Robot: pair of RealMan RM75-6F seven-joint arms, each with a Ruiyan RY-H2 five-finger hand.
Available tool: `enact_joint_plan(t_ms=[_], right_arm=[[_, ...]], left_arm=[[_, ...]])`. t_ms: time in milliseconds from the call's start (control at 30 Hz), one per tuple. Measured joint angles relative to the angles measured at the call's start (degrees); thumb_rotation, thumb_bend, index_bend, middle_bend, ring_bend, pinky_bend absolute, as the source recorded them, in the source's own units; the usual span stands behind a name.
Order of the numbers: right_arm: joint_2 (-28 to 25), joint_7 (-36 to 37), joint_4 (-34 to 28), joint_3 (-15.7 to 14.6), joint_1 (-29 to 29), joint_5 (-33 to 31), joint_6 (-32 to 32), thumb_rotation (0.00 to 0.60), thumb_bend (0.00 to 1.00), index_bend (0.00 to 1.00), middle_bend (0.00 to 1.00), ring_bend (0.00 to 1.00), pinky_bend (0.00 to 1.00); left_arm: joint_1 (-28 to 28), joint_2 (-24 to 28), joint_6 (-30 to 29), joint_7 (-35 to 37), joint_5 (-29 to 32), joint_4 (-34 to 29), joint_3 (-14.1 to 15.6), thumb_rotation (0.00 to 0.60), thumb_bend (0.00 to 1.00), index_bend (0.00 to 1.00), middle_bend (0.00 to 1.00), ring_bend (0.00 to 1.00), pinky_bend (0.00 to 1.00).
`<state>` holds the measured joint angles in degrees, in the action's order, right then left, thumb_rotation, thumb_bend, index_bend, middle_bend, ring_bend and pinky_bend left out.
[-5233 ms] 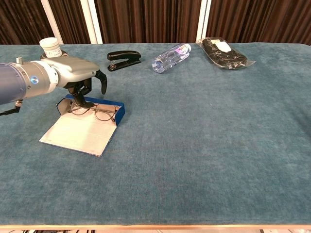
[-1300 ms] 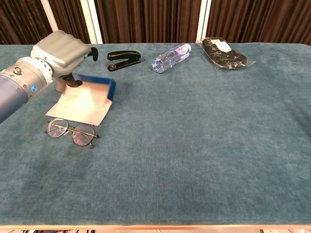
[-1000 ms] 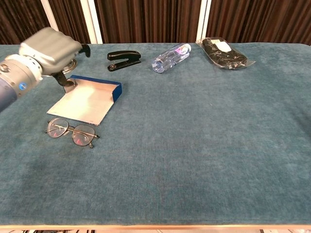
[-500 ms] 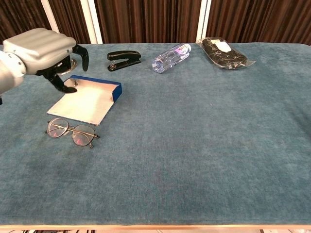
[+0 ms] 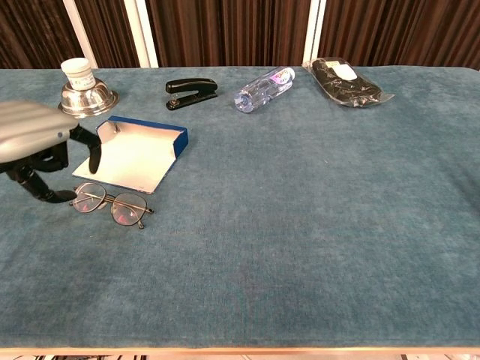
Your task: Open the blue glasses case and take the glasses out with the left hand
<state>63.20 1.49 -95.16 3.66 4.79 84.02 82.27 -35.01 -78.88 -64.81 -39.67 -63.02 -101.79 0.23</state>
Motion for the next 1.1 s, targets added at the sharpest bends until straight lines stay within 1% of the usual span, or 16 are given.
enact_joint_plan(t_ms=[367,700,1100], right_arm=[[-0.07,0.26,-0.05,-0.01,0.01,0.01,-0.05,0.6,0.14,0.0,0.0,0.0,0.23],[-0.13,0.55,-0.02,-0.1,-0.03,0.14,-0.04,0.6,0.14,0.0,0.0,0.0,0.23],[-0.12,0.63,0.01,-0.1,-0.05,0.14,-0.02,0.6,0.14,0.0,0.0,0.0,0.23]], left_arm=[[-0.3,-4.2,0.71,-1.1,2.49,3.85,-0.81,0.6,0.3,0.46,1.0,0.97,1.0],[-1.09,-7.7,0.79,-2.31,4.46,6.61,-2.25,0.6,0.34,0.48,1.0,0.97,1.0],[-2.16,-10.75,1.2,-3.77,6.29,9.06,-3.28,0.6,0.34,0.51,1.0,0.97,1.0]])
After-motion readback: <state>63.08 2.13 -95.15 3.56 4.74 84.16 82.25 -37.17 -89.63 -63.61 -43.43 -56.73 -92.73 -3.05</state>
